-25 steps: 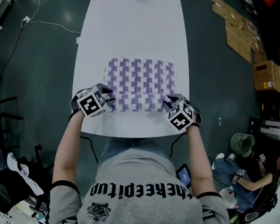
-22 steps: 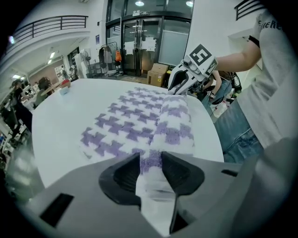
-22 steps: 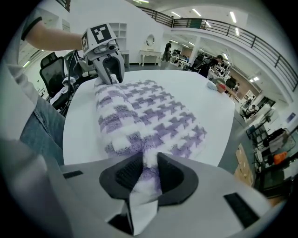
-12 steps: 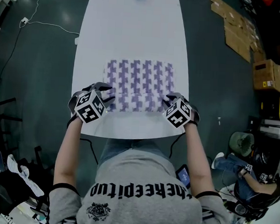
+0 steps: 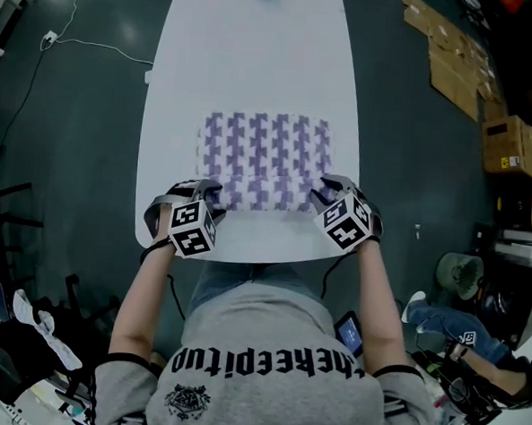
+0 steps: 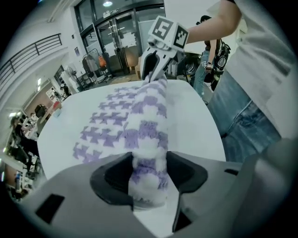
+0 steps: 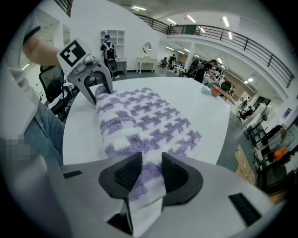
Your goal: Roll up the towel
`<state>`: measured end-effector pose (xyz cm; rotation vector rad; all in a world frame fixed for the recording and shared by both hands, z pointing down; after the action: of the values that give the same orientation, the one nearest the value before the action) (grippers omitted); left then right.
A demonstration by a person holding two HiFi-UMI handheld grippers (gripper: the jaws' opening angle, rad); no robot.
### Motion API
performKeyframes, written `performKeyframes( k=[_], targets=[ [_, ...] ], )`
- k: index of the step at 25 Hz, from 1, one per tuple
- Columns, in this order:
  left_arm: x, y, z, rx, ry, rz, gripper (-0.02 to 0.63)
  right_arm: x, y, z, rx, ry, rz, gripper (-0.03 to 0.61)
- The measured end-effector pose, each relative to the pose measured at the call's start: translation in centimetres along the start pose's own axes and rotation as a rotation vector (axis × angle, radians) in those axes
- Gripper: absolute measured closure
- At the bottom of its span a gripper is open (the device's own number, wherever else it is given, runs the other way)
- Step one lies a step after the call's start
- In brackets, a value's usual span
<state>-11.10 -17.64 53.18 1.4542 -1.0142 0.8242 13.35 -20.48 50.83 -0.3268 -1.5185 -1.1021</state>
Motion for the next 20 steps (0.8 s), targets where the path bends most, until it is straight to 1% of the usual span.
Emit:
performKeyframes(
  k=[3, 4, 6, 9, 10, 12, 16, 17, 18, 19, 20],
  targets=[
    [0.8, -0.1, 0.2, 0.013, -0.004, 0.024, 0.402, -2.3, 0.0, -0.2, -0.008, 0.035, -0.075, 0.450],
    [0.9, 0.0, 0.2, 0.014, -0.004, 0.028, 0.402, -3.0, -0.1, 0.1, -0.031, 0.041, -0.100, 0.444],
    [0.9, 0.0, 0.2, 0.016, -0.003, 0.034, 0.402, -3.9, -0.1, 1.5, -0.120, 0.034, -0.118, 0.421],
    [0.9, 0.0, 0.3, 0.020, -0.004, 0.043, 0.402, -2.7, 0.8, 4.2, -0.298, 0.004, -0.055, 0.378],
    [0.9, 0.0, 0.3, 0.023, -0.006, 0.047, 0.402, -1.9, 1.2, 4.7, -0.340, 0.003, -0.030, 0.366],
    [0.9, -0.1, 0.3, 0.034, -0.013, 0.057, 0.402, -0.5, 1.9, 5.0, -0.386, 0.023, 0.010, 0.359],
    [0.4, -0.4, 0.3, 0.038, -0.031, 0.065, 0.402, 0.7, 2.4, 4.2, -0.400, 0.084, 0.047, 0.362],
    [0.3, -0.4, 0.3, 0.034, -0.038, 0.063, 0.407, 0.7, 2.3, 4.0, -0.397, 0.092, 0.048, 0.381],
    [0.2, -0.4, 0.4, 0.027, -0.045, 0.058, 0.416, 0.7, 2.1, 3.9, -0.393, 0.096, 0.048, 0.426],
    [0.0, -0.4, 0.5, 0.020, -0.051, 0.053, 0.425, 0.5, 2.0, 3.8, -0.389, 0.096, 0.047, 0.451],
    [-0.2, -0.4, 0.6, 0.014, -0.055, 0.049, 0.452, 0.4, 1.9, 3.8, -0.387, 0.092, 0.046, 0.467]
  ],
)
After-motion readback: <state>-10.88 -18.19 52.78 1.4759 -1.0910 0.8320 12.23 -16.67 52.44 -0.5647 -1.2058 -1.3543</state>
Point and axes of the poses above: the fingertips, and each gripper's own axes: x forward along the fingers, z to its left, y out of its underside, the point moved 7 cm from there along -x, backward along the fingers, and after that the axes turned 4 degrees about x, right-handed, at the moved point
